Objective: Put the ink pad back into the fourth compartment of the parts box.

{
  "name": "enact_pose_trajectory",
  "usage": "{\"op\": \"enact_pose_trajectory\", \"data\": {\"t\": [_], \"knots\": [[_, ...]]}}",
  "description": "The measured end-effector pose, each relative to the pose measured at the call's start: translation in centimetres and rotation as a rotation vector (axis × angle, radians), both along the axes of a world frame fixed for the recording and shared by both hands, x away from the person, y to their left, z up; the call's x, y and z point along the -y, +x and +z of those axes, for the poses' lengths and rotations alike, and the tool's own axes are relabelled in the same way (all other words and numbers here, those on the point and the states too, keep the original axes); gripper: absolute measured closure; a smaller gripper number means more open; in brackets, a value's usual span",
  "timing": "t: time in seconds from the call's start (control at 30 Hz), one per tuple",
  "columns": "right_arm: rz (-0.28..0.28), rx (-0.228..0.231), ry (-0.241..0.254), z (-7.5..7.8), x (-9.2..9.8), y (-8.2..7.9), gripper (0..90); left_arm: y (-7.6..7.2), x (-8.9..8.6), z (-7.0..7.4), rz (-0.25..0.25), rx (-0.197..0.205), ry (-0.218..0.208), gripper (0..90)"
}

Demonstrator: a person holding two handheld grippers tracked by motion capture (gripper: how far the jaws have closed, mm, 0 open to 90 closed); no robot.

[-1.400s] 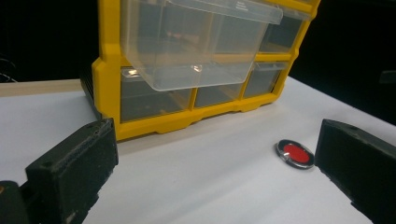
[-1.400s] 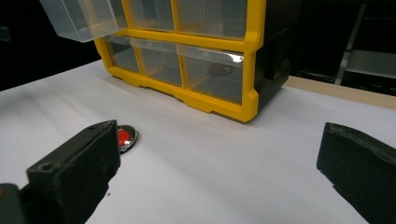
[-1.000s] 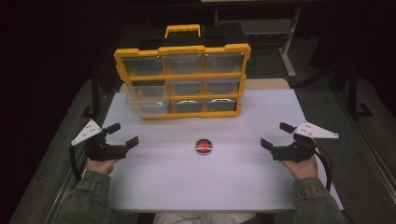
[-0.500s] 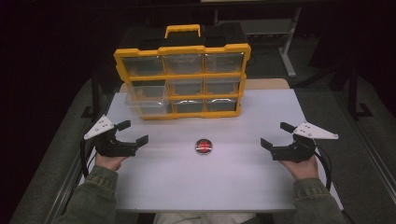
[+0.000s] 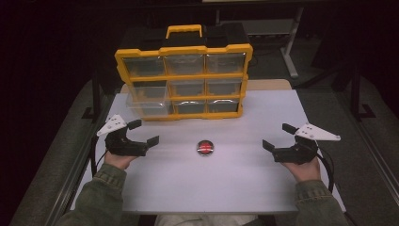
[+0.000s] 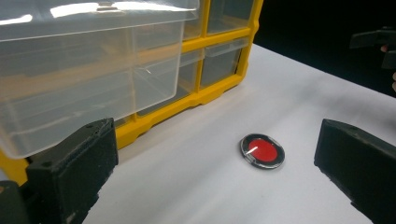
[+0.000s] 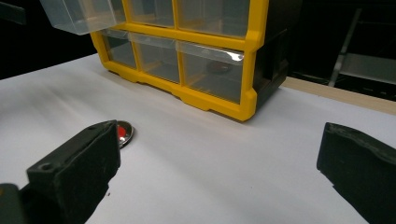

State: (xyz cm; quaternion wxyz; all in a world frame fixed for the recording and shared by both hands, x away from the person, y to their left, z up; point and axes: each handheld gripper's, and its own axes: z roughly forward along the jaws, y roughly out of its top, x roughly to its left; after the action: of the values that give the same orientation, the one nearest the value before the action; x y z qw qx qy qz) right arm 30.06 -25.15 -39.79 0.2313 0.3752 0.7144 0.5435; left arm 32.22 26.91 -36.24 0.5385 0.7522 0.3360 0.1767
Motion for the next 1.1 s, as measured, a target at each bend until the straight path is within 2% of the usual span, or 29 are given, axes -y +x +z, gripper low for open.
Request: {"op": "enact_pose_trajectory", "data": {"t": [0.2,0.63,1.1], "knots": [[0.005,-0.001,0.002,0.0,0.0,0.0,0.0,0.3,1.0,-0.2,-0.018,0.000,0.034,0.0],[0.019,-0.009,0.001,0.0,-0.1,-0.1,0.0,0.9,3.8,-0.4,-0.076,-0.011,0.041,0.0],[0.018,-0.025,0.001,-0.1,0.1,-0.3,0.0,1.7,6.0,-0.9,-0.113,-0.026,0.061,0.0]]}}
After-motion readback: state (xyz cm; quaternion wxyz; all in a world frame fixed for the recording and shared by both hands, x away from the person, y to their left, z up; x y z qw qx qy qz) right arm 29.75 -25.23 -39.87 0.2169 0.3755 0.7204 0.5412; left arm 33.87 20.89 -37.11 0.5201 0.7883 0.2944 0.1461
